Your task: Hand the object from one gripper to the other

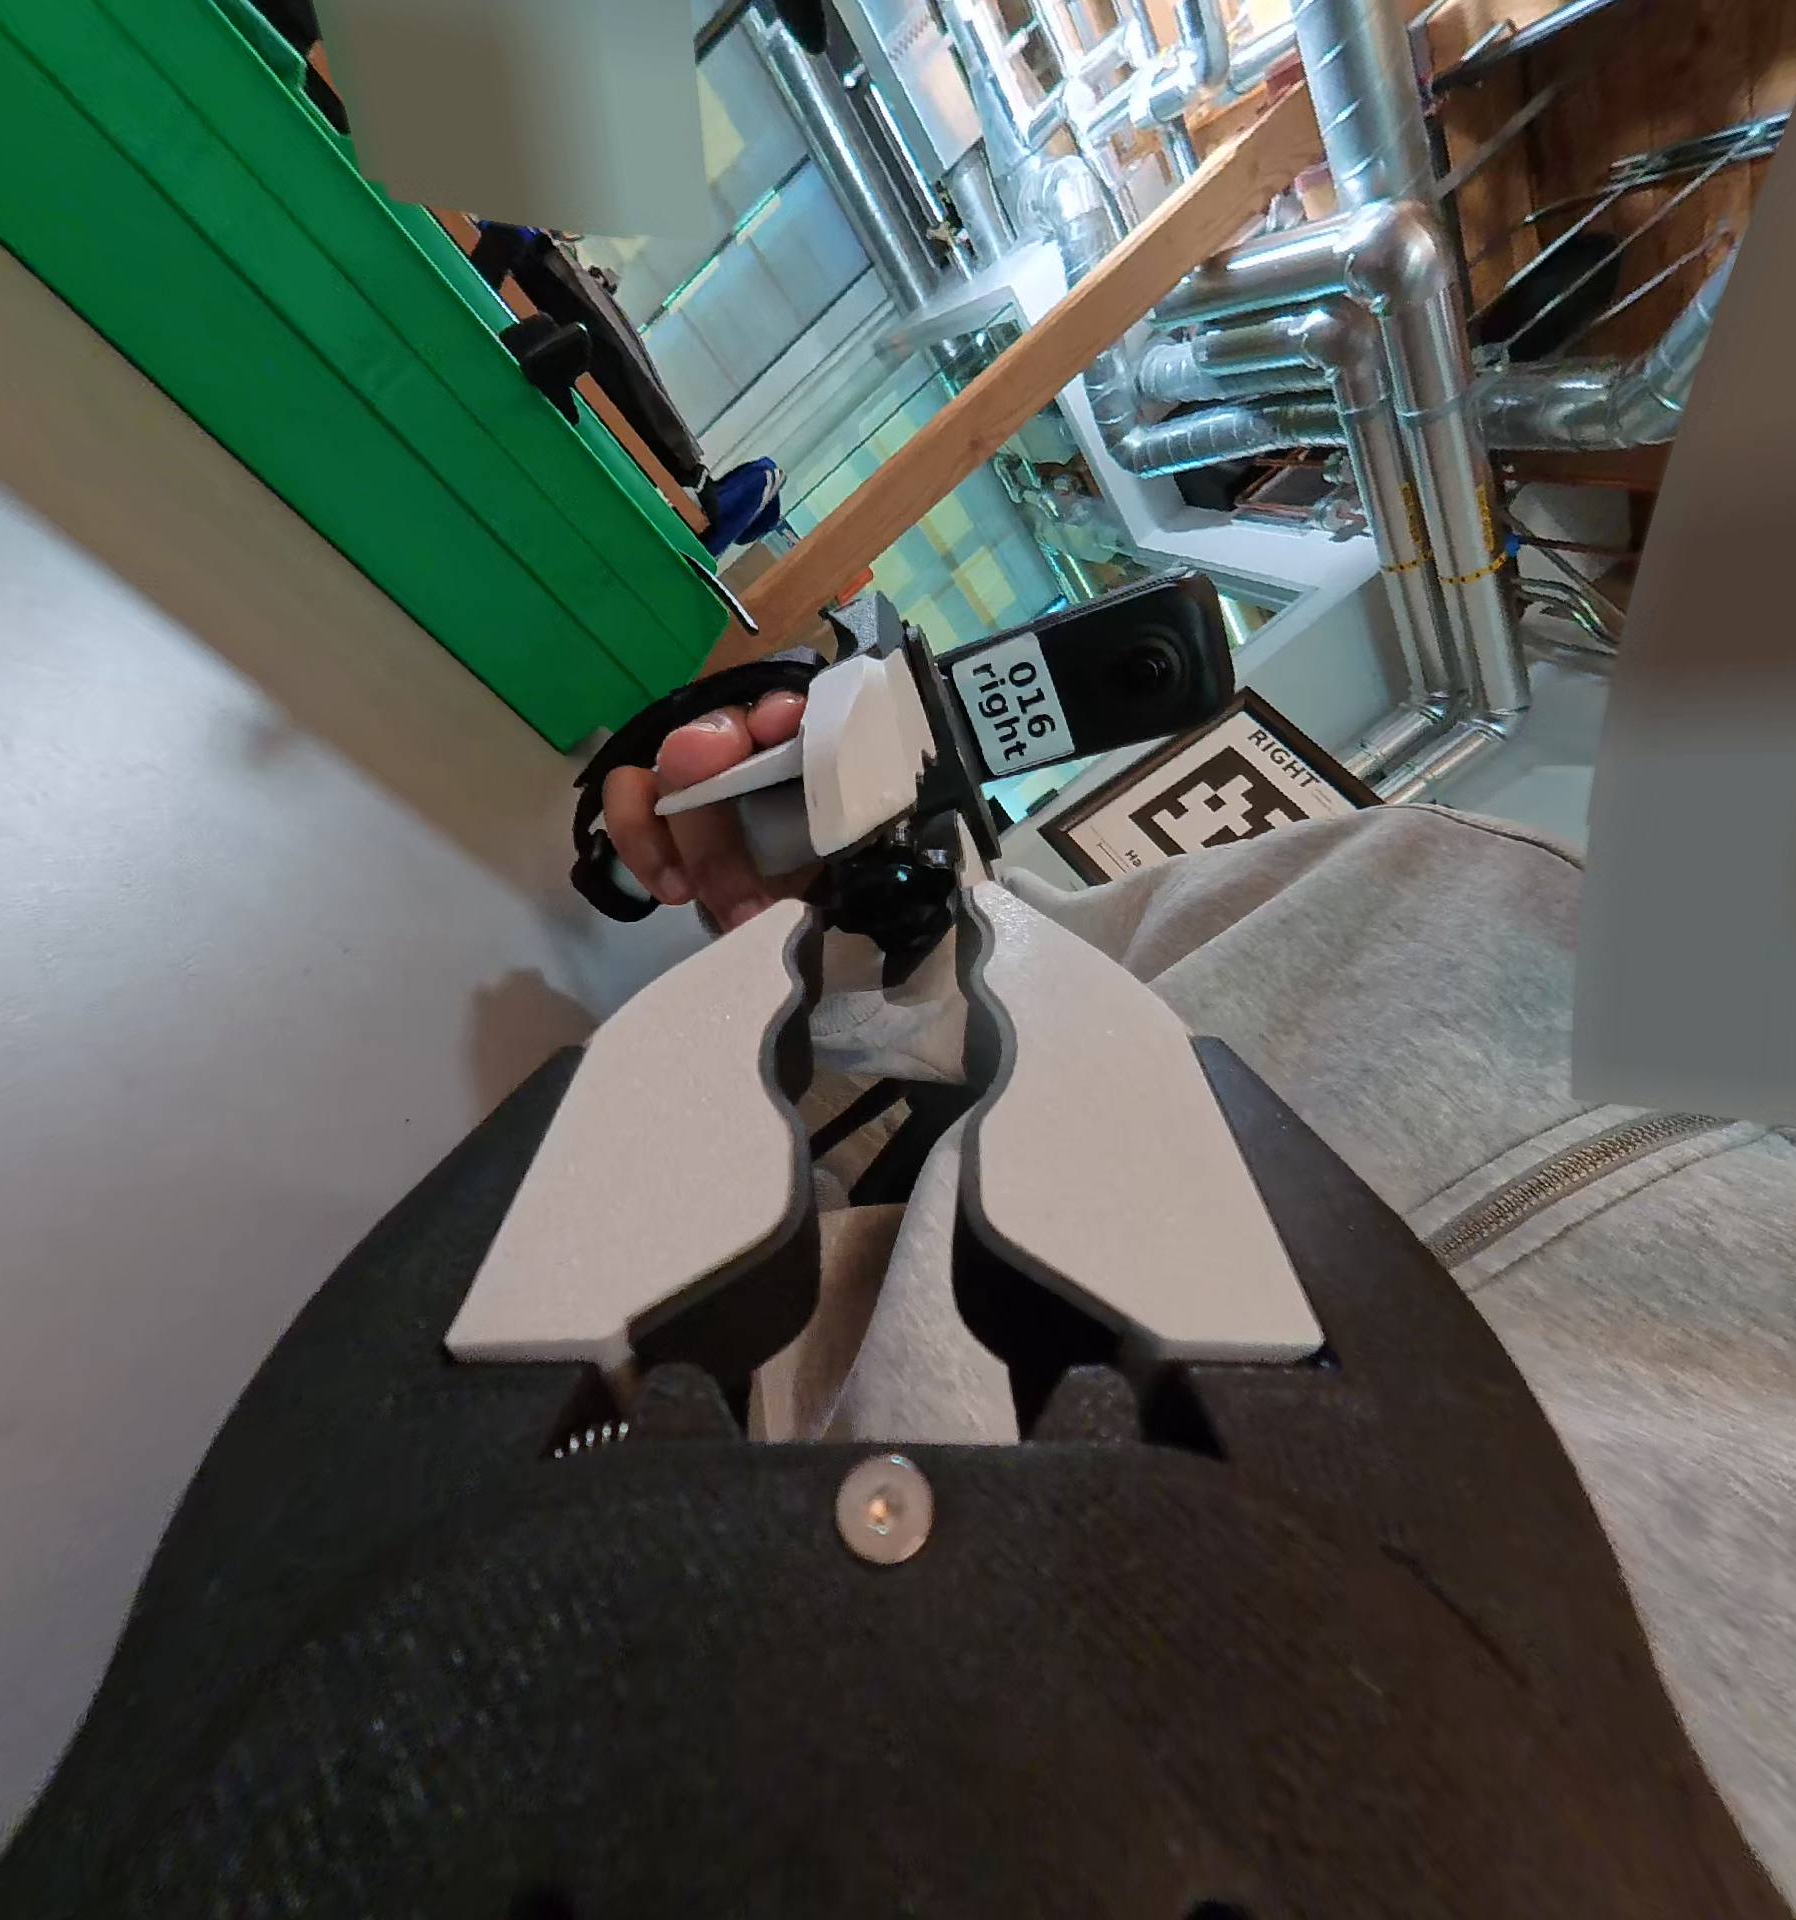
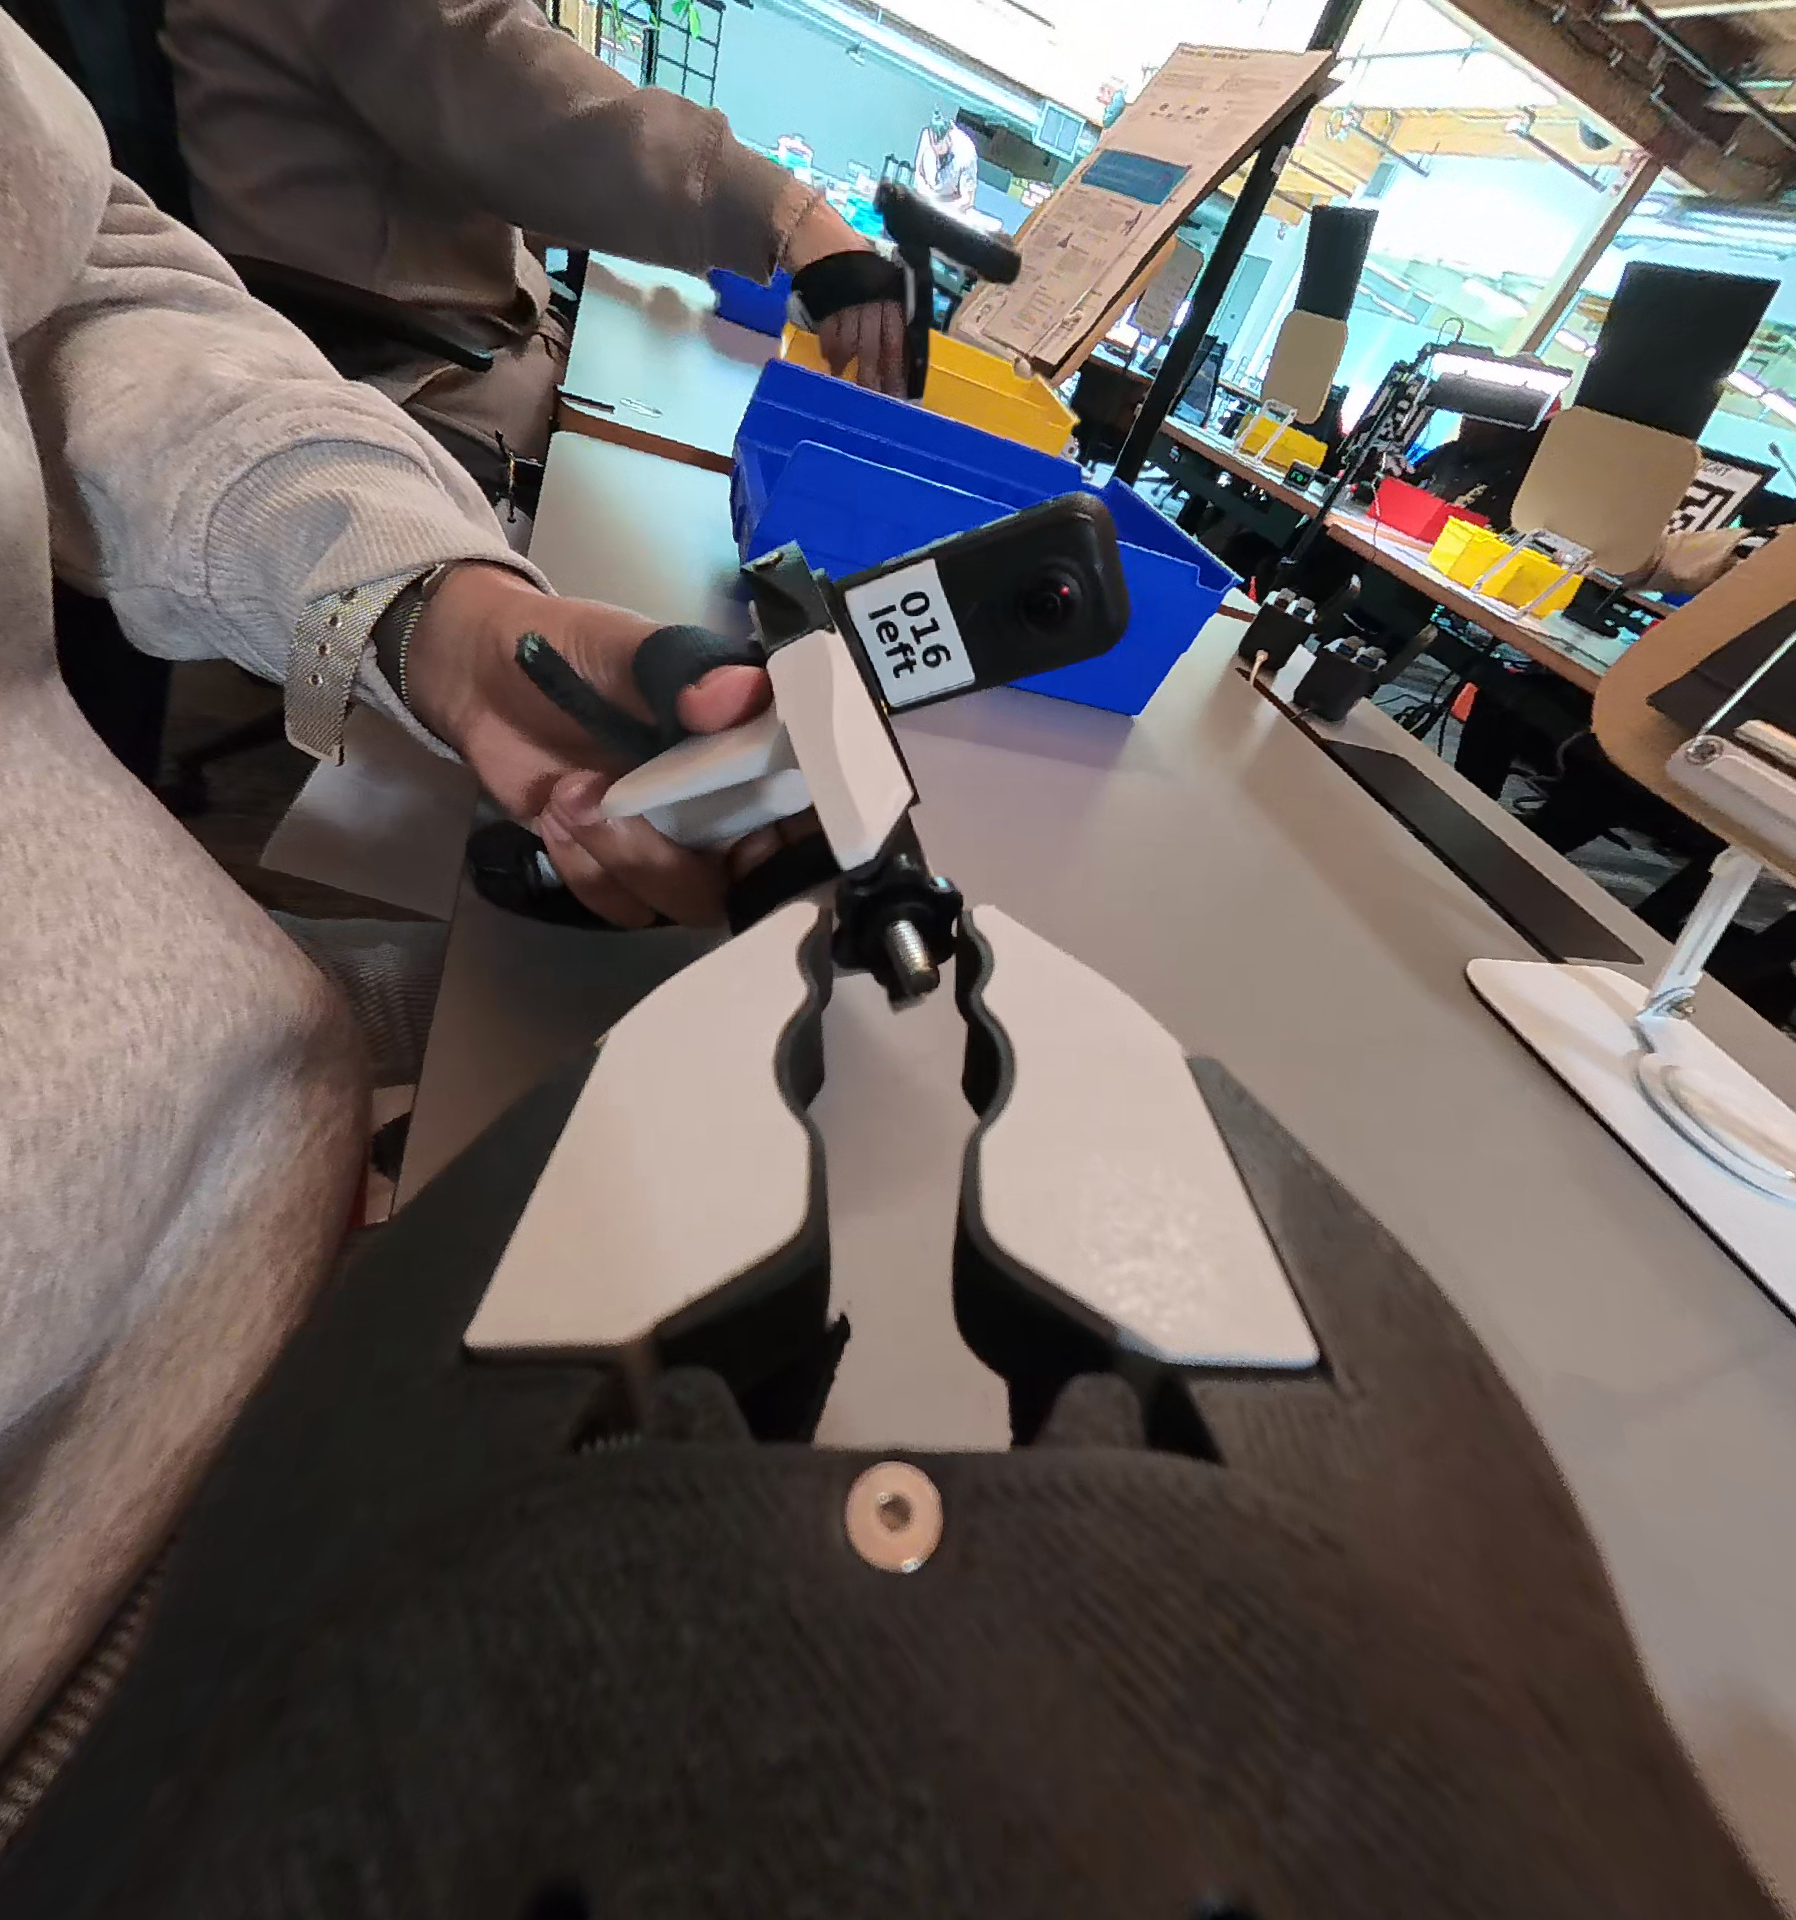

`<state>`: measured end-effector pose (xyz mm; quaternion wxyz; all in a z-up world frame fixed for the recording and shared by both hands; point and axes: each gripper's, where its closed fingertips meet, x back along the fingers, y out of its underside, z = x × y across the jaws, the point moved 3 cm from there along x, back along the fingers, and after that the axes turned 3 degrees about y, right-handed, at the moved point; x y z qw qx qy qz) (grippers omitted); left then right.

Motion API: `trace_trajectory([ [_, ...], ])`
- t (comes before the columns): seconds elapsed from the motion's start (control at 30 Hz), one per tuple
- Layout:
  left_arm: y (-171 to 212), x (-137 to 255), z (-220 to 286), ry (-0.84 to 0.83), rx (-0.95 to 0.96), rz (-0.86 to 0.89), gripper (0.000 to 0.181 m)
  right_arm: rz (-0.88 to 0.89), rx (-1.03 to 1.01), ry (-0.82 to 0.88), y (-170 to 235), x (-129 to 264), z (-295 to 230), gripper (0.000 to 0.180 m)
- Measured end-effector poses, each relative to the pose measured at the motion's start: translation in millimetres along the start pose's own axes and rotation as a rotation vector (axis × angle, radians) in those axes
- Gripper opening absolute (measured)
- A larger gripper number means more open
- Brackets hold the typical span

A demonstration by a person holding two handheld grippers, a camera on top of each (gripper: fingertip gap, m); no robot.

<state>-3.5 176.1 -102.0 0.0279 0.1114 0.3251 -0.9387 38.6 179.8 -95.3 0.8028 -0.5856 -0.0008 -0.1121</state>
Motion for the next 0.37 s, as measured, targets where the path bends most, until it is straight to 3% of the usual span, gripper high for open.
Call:
trace_trajectory([
  [0.37,-5,7,-9,-0.099,-0.031,0.029,0.027,-0.126,0.002,0.073,13,-1,10,0.023],
])
